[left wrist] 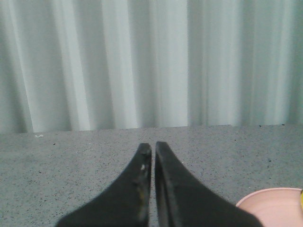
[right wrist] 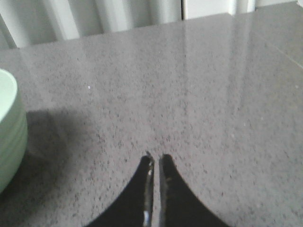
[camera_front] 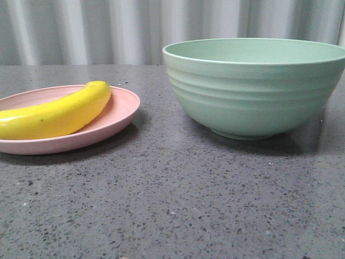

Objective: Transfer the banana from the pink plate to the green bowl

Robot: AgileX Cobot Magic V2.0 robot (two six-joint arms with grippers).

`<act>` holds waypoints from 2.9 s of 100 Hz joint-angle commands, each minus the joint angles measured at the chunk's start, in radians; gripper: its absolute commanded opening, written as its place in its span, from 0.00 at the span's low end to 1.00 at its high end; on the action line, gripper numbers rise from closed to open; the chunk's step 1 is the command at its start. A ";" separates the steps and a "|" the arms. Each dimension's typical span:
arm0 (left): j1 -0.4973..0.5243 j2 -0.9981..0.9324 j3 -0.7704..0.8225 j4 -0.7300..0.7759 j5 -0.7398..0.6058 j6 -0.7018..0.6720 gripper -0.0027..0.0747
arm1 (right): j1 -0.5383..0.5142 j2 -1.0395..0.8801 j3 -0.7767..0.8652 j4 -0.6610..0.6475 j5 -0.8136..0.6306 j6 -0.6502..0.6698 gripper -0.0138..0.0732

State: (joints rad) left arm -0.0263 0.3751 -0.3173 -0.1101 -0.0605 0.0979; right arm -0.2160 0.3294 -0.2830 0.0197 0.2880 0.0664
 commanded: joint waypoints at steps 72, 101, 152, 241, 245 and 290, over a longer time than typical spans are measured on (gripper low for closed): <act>-0.232 0.376 -0.214 0.061 0.061 -0.041 0.53 | -0.004 0.049 -0.037 0.007 -0.125 -0.003 0.08; -0.445 0.569 -0.359 0.057 0.306 -0.041 0.53 | -0.004 0.065 -0.037 0.007 -0.125 -0.003 0.08; -0.476 0.935 -0.628 -0.086 0.648 -0.005 0.53 | -0.004 0.065 -0.037 0.007 -0.125 -0.003 0.08; -0.476 0.984 -0.668 -0.086 0.729 0.057 0.03 | -0.004 0.065 -0.037 0.007 -0.123 -0.003 0.08; -0.476 0.984 -0.675 -0.086 0.729 0.059 0.01 | -0.002 0.065 -0.037 0.007 -0.121 -0.003 0.08; -0.547 0.939 -0.880 -0.175 0.856 0.109 0.01 | 0.155 0.142 -0.354 0.073 0.270 -0.074 0.11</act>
State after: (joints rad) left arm -0.5325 1.3607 -1.1265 -0.2330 0.8127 0.1966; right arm -0.0992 0.4182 -0.5196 0.0536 0.5312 0.0101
